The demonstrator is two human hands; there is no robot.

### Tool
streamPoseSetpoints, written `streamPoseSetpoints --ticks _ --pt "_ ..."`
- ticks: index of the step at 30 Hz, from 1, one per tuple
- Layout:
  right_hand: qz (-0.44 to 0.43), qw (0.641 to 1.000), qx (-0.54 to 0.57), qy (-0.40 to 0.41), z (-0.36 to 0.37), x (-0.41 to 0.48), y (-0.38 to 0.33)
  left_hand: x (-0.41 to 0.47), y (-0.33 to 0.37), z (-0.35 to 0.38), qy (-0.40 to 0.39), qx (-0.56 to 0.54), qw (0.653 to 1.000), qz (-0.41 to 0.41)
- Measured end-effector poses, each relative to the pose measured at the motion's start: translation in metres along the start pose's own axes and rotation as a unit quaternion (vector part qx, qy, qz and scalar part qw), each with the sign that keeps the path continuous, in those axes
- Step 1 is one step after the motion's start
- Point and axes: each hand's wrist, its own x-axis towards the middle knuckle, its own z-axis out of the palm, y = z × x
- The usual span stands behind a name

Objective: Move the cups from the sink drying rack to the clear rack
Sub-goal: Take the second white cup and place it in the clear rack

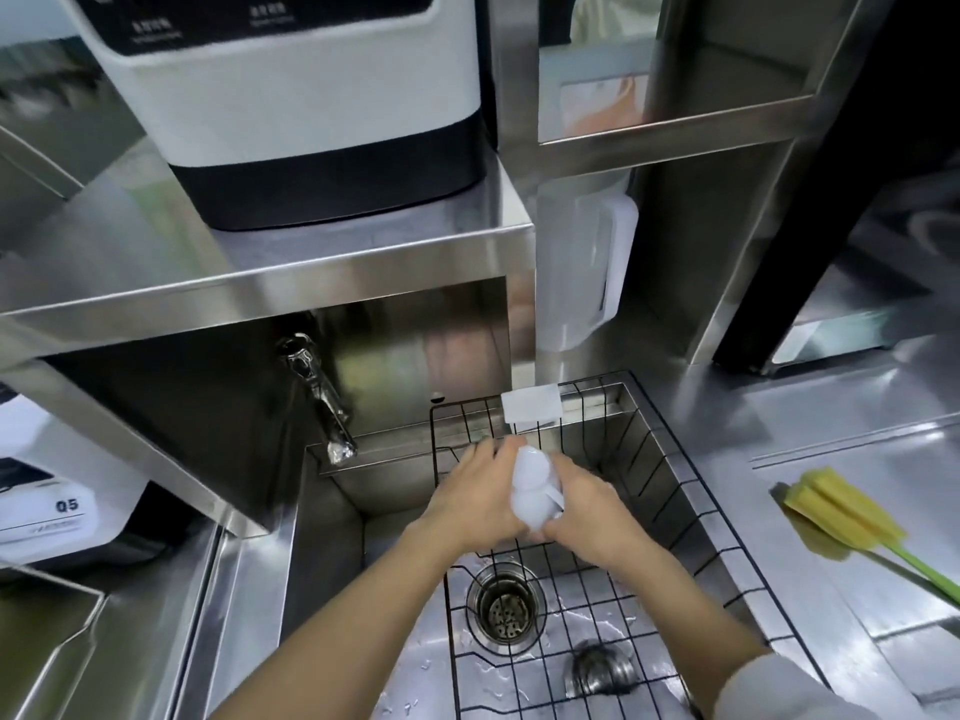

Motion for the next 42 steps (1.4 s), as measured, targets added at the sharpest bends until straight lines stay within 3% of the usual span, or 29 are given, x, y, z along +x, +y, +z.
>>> streamPoseSetpoints --ticks 4,10,14,18,26,36,42 --pt "-0.038 0.998 0.046 0.013 -0.027 -0.020 -0.030 -0.026 0.003 -0.035 0.039 -0.042 0.998 0.033" --pt "-0.125 0.991 0.012 0.040 -0.057 -0.057 -0.101 -0.088 0.010 -0.100 0.129 -0.039 0.990 0.048" --pt "-0.205 0.973 -0.083 0.059 -0.060 -0.091 -0.160 -0.146 0.005 -0.145 0.174 -0.055 0.981 0.063" --pt "-0.276 0.952 -0.110 0.069 -0.047 -0.118 -0.224 -0.209 -0.015 -0.184 0.226 -0.021 0.971 0.071" --pt "-0.393 0.911 -0.115 0.050 0.028 -0.145 -0.337 -0.327 -0.089 -0.235 0.280 -0.005 0.960 0.005" --pt "-0.402 0.904 -0.147 -0.010 0.149 -0.156 -0.413 -0.421 -0.195 -0.238 0.284 -0.070 0.954 -0.065" --pt "-0.357 0.917 -0.168 -0.052 0.188 -0.162 -0.422 -0.433 -0.237 -0.218 0.223 -0.081 0.964 -0.118"
